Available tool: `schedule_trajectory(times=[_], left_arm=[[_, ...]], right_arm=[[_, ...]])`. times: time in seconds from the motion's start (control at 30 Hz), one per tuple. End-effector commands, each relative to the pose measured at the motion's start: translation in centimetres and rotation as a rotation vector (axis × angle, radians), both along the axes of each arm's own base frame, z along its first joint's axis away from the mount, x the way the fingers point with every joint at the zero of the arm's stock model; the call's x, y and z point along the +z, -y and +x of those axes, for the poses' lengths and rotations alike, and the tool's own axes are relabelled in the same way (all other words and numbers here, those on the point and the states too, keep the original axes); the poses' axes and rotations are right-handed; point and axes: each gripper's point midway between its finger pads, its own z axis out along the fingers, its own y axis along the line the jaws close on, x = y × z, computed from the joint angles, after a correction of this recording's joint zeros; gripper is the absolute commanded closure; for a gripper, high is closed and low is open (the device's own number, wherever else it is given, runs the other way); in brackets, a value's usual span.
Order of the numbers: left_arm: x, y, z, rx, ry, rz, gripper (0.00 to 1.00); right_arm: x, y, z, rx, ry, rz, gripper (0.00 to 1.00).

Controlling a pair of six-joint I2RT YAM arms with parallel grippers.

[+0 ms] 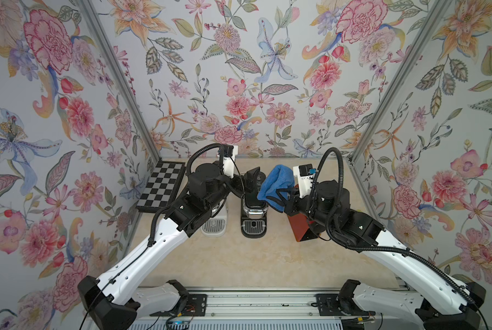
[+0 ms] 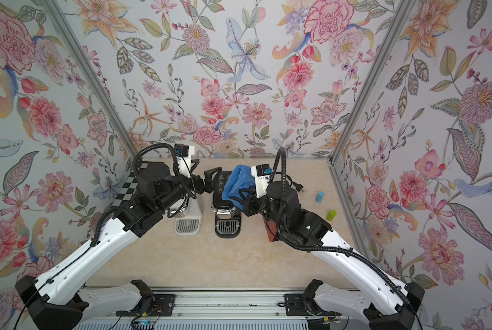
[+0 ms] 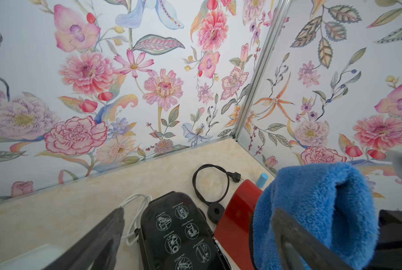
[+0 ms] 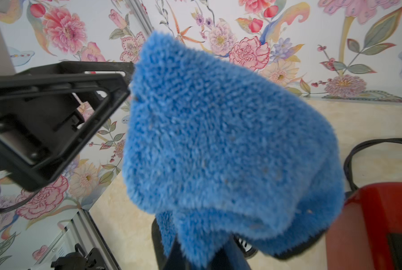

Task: Wipe the surface of a coffee machine
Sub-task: Wipe the dirt from the surface of the coffee machine.

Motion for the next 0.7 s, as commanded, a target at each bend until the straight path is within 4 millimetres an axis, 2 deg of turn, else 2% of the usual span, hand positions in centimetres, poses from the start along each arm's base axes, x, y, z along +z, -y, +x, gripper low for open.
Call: schedule_trajectory(times=[0.0, 0.17, 0.3, 0.43, 0.67], left_arm=[[-2.7, -2.7, 1.4, 0.117, -0.056, -0.024, 0.01], [-4.1, -4.6, 2.3, 0.180, -0.069, -0.056, 0.01], [-4.3, -5.3, 2.6, 0.200, -0.054, -0.063, 0.01], [-5.5, -5.3, 3.1, 0.189, -0.074, -0.089, 0.01], [-6.4, -5.1, 3.4, 0.162, -0.092, -0.083, 0.01]], right_arm=[[0.8, -2.3, -0.6, 0.045, 0.028, -0.002, 1.00], [-1.7, -5.3, 0.3, 0.053, 0.014, -0.089, 1.00], [-3.1, -5.6, 2.2, -0.002, 0.012, -0.142, 1.00], [-4.9, -5.9, 4.1, -0.018, -0.034, -0.160, 1.00], [-6.3, -6.3, 7.8, -0.045, -0.073, -0.168, 1.00]])
